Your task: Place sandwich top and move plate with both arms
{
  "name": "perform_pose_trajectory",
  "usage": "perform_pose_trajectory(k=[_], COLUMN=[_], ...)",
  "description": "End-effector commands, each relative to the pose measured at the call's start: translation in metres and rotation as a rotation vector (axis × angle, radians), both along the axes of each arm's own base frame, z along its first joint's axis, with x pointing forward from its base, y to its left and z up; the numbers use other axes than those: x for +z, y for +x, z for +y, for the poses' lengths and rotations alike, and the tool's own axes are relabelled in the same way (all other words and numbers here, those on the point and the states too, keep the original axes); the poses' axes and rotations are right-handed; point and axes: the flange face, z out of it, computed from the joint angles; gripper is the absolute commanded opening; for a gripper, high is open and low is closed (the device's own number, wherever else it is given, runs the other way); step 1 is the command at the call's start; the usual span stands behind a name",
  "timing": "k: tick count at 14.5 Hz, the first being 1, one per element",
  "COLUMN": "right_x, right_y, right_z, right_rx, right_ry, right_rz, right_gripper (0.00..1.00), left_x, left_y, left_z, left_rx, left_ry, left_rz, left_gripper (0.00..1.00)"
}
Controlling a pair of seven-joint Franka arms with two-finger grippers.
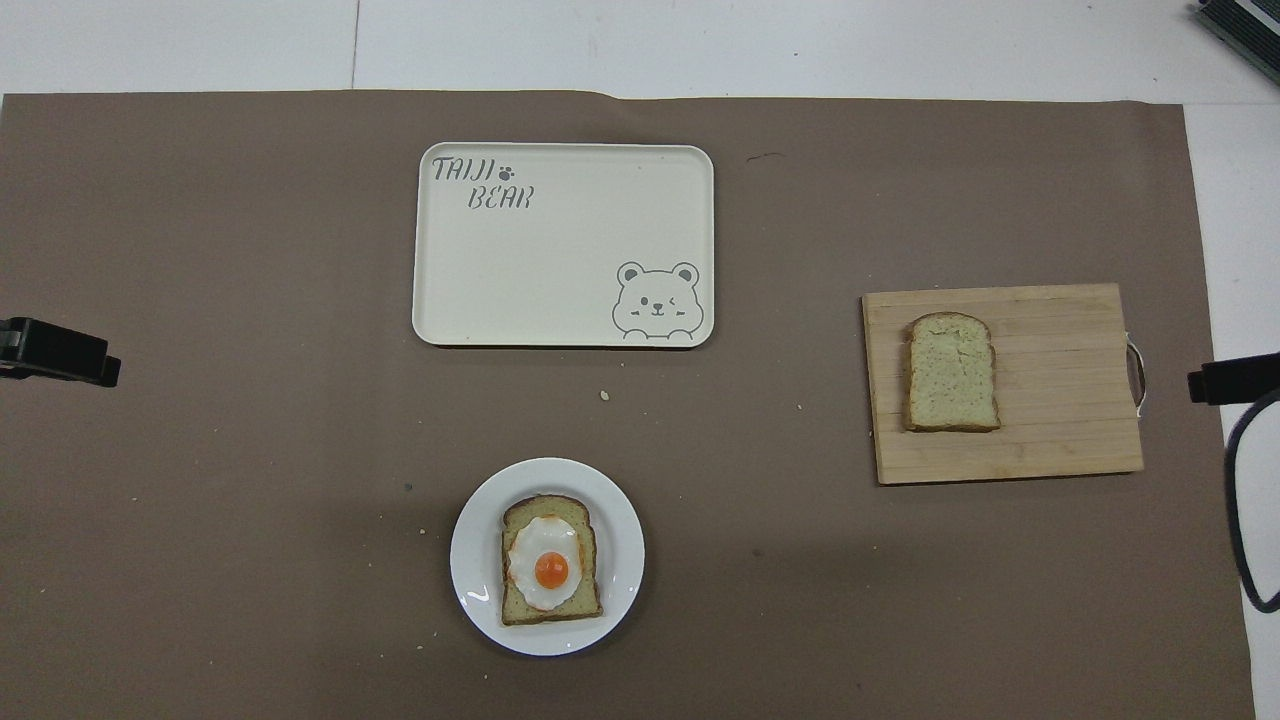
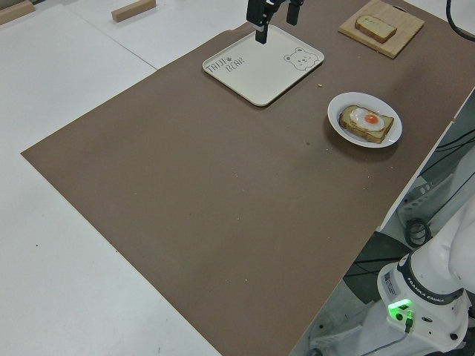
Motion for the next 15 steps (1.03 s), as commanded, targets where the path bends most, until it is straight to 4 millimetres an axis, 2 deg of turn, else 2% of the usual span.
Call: perform_pose_trajectory(k=[1, 5, 15], right_x=[-0.0031, -0.0048, -0.0076], right_y=[-0.0033, -0.0025, -0.0035], right_z=[-0.0019, 0.0009, -0.0007], right_rx=[0.025, 0.027, 0.015], right_ry=[0.003, 0.021, 0.022], right_rz=[0.001, -0.002, 0.004], right_gripper=[1.0, 1.0, 1.0], left_x=[0.0048, 0.005, 0.0044], left_y=[-0.0094, -0.0089, -0.0083], left_z=[0.0005, 0.0069, 0.0043], left_rx=[0.008, 0.022, 0.018], left_ry=[0.017, 0.017, 0.016], left_rz=[0.013, 0.01, 0.01], left_gripper=[1.0, 1.0, 1.0])
